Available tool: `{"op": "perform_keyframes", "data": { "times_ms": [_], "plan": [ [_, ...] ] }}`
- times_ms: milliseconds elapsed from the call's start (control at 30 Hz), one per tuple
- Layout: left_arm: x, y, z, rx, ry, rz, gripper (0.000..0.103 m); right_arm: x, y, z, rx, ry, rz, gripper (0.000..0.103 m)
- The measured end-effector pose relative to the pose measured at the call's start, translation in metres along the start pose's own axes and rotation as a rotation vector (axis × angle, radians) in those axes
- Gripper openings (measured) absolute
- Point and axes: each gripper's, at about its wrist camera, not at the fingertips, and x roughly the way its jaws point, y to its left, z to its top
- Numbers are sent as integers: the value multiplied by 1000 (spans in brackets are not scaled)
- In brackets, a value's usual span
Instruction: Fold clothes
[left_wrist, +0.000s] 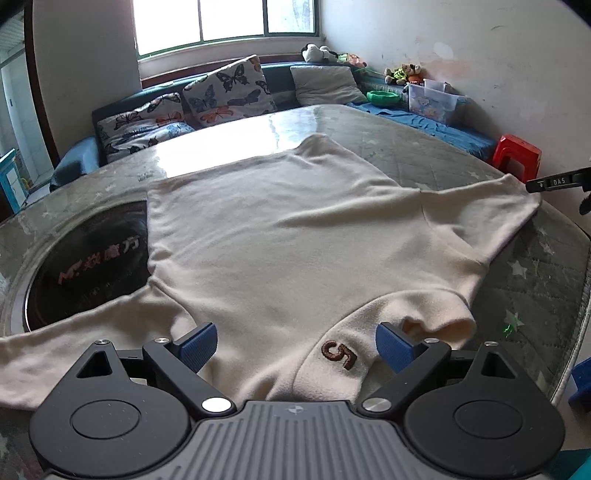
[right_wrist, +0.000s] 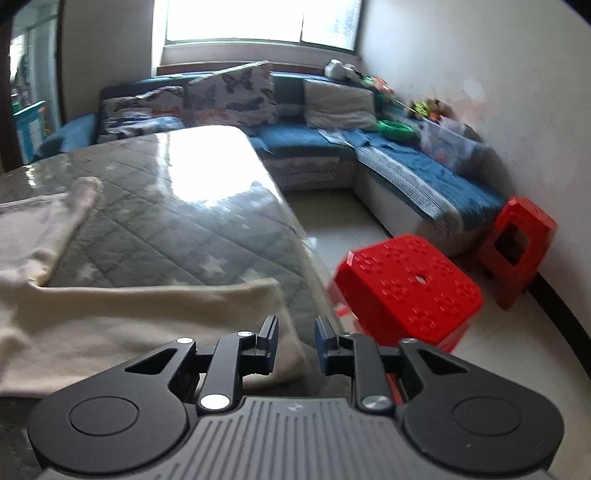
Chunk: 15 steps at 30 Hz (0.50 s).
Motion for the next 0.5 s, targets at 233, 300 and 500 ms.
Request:
{"op": "perform_keyframes", "data": {
  "times_ms": [233,300,500],
  "plan": [
    [-2,-1,11,-8,-23,3,95,-1,41,22,-69,-33,128,37],
    [-2,-2,13,-9,-27,4,95,2,56,27,-84,-31,178,42],
    [9,-8,17,-23,-17,-1,95,5,105,40,-162,-35,293,50]
  ]
}}
